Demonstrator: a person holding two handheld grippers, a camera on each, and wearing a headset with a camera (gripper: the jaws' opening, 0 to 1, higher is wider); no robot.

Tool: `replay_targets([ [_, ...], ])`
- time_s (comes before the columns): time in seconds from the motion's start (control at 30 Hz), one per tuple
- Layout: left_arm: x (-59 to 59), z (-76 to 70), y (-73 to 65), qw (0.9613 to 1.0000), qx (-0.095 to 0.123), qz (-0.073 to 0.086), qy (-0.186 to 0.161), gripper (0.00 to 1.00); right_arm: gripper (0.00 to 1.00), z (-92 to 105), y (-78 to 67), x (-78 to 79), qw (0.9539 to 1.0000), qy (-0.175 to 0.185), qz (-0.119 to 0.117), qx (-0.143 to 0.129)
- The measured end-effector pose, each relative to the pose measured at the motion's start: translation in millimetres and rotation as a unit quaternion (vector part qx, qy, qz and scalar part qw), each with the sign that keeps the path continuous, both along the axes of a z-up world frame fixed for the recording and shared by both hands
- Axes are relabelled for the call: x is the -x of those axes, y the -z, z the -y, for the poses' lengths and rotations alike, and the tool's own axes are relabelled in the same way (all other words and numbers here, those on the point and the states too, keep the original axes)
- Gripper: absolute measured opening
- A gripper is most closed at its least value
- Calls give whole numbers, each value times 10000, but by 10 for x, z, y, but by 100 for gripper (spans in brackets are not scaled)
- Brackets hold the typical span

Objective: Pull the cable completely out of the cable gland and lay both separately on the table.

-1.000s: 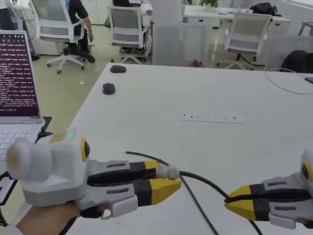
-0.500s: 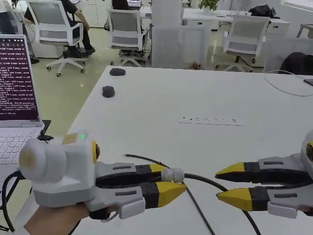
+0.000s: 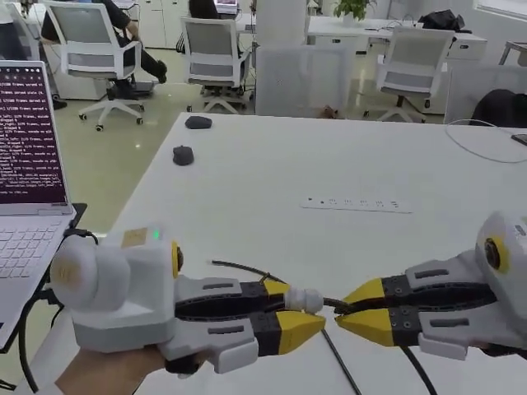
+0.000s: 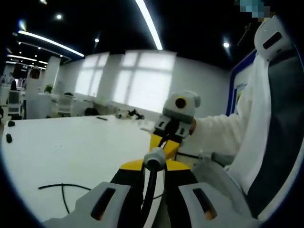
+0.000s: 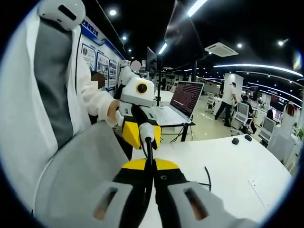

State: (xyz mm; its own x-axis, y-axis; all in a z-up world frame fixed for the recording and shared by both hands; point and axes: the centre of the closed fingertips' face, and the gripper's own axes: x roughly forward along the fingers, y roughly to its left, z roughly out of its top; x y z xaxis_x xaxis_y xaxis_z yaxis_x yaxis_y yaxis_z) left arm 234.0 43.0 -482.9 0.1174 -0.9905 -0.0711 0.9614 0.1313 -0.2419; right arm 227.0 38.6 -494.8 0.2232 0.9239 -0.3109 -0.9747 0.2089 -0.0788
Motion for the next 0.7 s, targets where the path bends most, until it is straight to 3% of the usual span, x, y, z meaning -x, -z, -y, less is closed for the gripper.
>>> replay_targets([
  [0.5,-41,-61,-25,10000,41,1,-64,15,2,52,84,-49,9999,103,-75,-30],
  [0.7,-54,-93,3,9999,-57,61,-80,15,2,120,197,-67,9997,191,-167,49],
])
